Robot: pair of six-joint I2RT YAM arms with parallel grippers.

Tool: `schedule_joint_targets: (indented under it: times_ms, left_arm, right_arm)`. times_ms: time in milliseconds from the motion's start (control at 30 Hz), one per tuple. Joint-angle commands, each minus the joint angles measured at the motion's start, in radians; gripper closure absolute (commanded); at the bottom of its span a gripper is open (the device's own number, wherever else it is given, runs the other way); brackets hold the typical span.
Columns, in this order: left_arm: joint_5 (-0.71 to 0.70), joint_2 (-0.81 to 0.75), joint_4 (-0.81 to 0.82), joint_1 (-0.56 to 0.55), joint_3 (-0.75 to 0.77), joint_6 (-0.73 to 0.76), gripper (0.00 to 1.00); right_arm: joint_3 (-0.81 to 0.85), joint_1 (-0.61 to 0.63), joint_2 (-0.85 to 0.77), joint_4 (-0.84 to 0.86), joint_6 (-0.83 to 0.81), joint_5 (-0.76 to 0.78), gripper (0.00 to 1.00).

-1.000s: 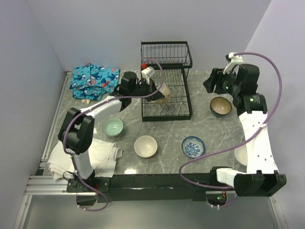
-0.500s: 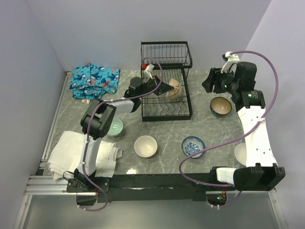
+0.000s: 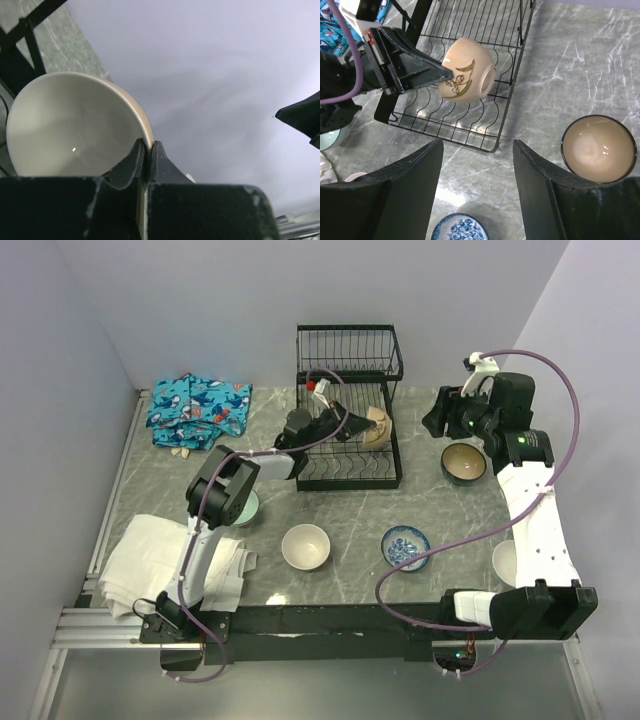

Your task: Load the bowls into the dish rack

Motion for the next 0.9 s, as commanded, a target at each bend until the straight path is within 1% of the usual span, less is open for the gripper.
schedule_joint_targets:
  times_ms: [0, 33, 133, 167, 200, 267, 367, 433, 600, 733, 767, 867]
  left_arm:
    - [-0.067, -0.073, 0.17, -0.005, -0.026, -0.08, 0.99]
    - [-0.073, -0.082, 0.194, -0.017, -0.042, -0.07, 0.99]
    - [-0.137, -0.098, 0.152, -0.046, -0.026, -0.044, 0.99]
    - [-0.195, -0.096, 0.135, -0.054, -0.017, -0.021, 0.99]
    - [-0.231, -0.09, 0.119, -0.063, -0.009, 0.007, 0.99]
    - [-0.287, -0.07, 0.112, -0.088, 0.032, 0.016, 0.99]
    - [-0.276, -0.01, 0.156, -0.114, 0.107, 0.007, 0.99]
    - [-0.275, 0.028, 0.153, -0.12, 0.155, 0.006, 0.99]
    - [-0.233, 0.091, 0.17, -0.117, 0.218, 0.007, 0.99]
    - [-0.129, 0.12, 0.228, -0.091, 0.247, -0.034, 0.99]
    - [-0.115, 0.122, 0.237, -0.085, 0.246, -0.062, 0.99]
    - [-0.076, 0.114, 0.274, -0.068, 0.214, -0.079, 0.99]
  right_arm:
    - [0.023, -0.008, 0.013, 0.013, -0.008, -0.005, 0.35]
    - [0.025, -0.008, 0.018, 0.013, -0.008, -0.005, 0.35]
    - [0.039, -0.007, 0.029, 0.012, -0.009, -0.005, 0.35]
    - [0.043, -0.007, 0.032, 0.013, -0.008, -0.005, 0.36]
    - [0.046, -0.008, 0.038, 0.015, -0.008, -0.008, 0.35]
    - [0.054, -0.008, 0.044, 0.013, -0.008, -0.017, 0.36]
    - [0.057, -0.007, 0.05, 0.015, -0.008, -0.019, 0.36]
    - [0.056, -0.008, 0.05, 0.016, 0.0, -0.02, 0.36]
    - [0.023, -0.008, 0.035, 0.036, 0.012, -0.03, 0.36]
    - [-0.004, -0.008, 0.016, 0.044, 0.009, -0.023, 0.36]
    - [-0.012, -0.01, 0.01, 0.047, 0.009, -0.023, 0.36]
    - [-0.027, -0.01, -0.002, 0.059, 0.014, -0.025, 0.36]
